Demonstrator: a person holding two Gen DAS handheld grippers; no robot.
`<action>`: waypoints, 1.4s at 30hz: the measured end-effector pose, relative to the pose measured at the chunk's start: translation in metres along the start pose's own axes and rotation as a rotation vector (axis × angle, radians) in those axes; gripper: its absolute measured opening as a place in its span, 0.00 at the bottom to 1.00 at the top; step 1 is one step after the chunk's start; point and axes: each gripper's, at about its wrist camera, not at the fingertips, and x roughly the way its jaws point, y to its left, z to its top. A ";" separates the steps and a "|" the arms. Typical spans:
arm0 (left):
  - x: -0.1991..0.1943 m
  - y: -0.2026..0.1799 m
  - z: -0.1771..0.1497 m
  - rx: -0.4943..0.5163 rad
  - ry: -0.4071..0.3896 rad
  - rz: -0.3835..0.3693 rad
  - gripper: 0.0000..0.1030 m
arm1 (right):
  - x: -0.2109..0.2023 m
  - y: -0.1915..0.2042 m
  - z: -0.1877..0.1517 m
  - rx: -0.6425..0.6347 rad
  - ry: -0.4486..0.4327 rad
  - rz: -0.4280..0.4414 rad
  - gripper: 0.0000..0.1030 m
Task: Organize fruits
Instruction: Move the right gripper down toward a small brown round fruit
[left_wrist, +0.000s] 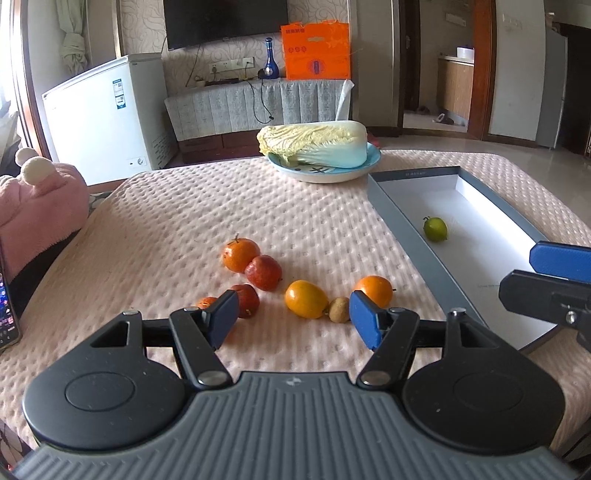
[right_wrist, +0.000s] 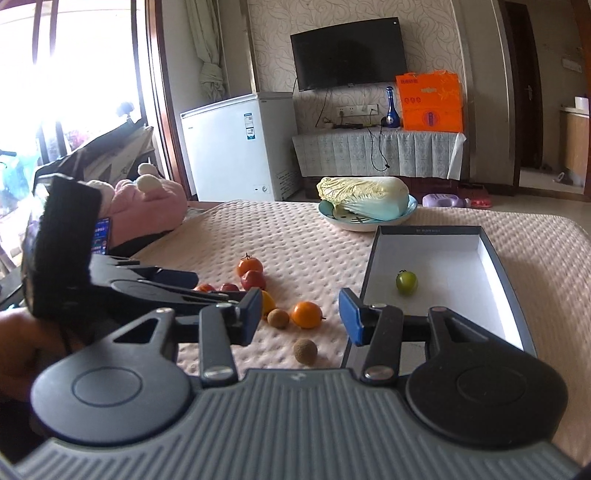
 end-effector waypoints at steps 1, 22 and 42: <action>0.000 0.001 0.000 -0.001 0.005 0.000 0.69 | 0.001 0.000 0.000 0.002 0.001 0.000 0.48; -0.004 0.005 -0.008 0.069 -0.013 -0.004 0.75 | -0.005 0.010 0.003 -0.003 -0.102 -0.003 0.47; 0.003 0.022 -0.011 0.055 0.001 -0.012 0.79 | 0.035 0.027 -0.021 -0.090 0.218 0.016 0.47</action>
